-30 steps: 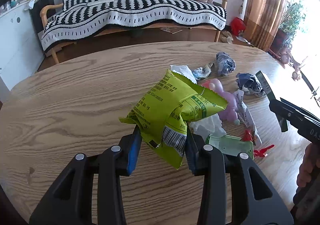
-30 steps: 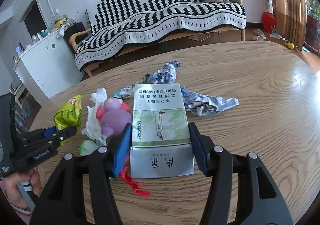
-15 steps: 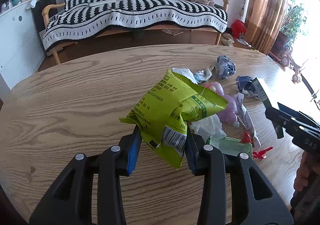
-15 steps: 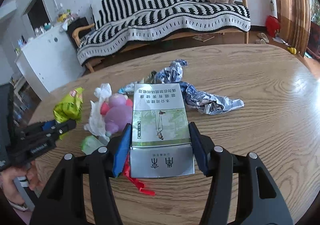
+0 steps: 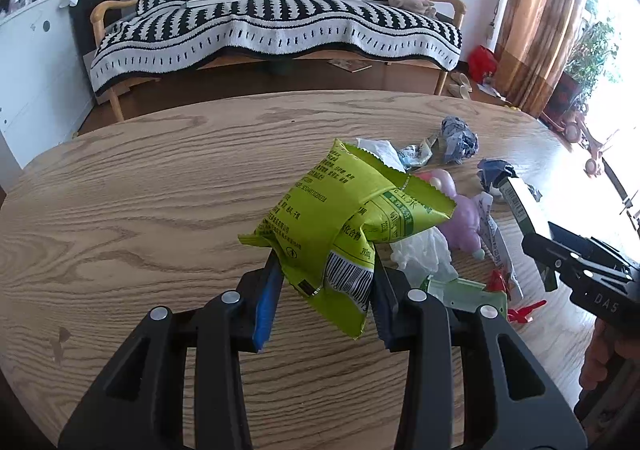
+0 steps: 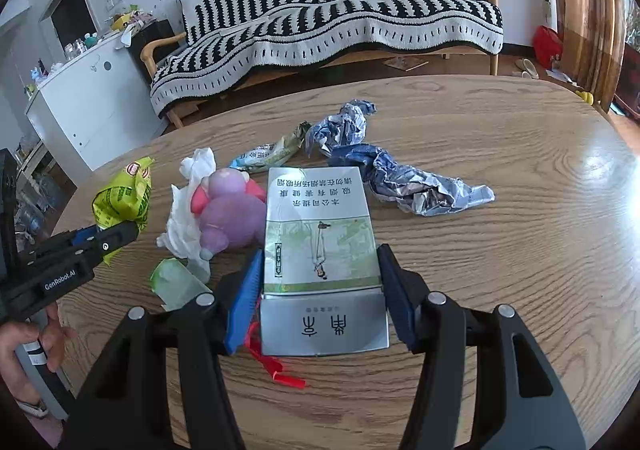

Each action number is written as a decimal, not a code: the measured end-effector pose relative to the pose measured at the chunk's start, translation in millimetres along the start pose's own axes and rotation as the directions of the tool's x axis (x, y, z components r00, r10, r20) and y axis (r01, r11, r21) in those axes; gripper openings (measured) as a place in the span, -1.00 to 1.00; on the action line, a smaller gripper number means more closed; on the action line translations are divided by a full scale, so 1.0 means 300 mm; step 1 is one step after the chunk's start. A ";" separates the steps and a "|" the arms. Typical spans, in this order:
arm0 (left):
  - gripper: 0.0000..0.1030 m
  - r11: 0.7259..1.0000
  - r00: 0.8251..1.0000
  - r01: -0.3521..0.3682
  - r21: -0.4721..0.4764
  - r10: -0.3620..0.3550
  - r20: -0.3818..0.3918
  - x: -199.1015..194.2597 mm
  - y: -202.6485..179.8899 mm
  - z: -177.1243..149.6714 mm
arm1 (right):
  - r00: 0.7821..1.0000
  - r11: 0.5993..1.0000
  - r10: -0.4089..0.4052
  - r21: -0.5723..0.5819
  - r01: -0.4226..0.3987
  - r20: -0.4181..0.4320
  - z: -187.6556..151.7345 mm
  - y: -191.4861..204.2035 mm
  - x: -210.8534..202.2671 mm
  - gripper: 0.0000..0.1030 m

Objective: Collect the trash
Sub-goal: 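Grasp the yellow-green snack bag with the left gripper while the right gripper grasps the white cigarette box, then carry both items over the black bin and open both grippers, then return both grippers to the remaining trash on the table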

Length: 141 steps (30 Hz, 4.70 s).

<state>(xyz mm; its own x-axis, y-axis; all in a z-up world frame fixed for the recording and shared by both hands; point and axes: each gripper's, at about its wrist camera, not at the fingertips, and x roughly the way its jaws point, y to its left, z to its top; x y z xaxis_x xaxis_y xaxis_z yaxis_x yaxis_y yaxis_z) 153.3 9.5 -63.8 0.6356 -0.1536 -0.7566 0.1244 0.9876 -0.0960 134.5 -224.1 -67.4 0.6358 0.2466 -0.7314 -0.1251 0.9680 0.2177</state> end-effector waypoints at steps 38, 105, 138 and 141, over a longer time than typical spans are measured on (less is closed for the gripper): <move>-0.23 0.993 0.989 0.120 0.000 -0.120 0.086 -0.242 -0.270 -0.016 | 0.981 0.961 0.061 0.256 -0.108 0.186 -0.005 -0.142 -0.325 0.09; 0.88 0.990 0.997 -0.051 0.133 0.043 0.063 -0.258 -0.394 -0.137 | 0.920 0.919 -0.317 0.317 0.236 0.232 -0.277 -0.509 -0.710 0.86; 0.88 0.979 0.999 -0.039 0.201 0.041 -0.003 -0.153 -0.160 -0.128 | 0.962 0.964 -0.264 0.002 0.265 0.075 0.004 0.023 -0.044 0.86; 0.88 0.967 0.999 -0.037 0.253 0.045 -0.026 -0.125 -0.205 -0.140 | 0.966 0.966 -0.256 0.034 0.255 0.047 -0.011 -0.011 -0.044 0.87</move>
<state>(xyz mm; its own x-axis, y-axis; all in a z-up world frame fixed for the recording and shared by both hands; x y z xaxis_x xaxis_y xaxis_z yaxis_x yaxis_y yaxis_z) 89.7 -44.0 -56.6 0.6206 -0.1079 -0.7767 0.2895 0.9520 0.0991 124.1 -230.5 -60.5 0.6818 -0.0119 -0.7315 0.0672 0.9967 0.0464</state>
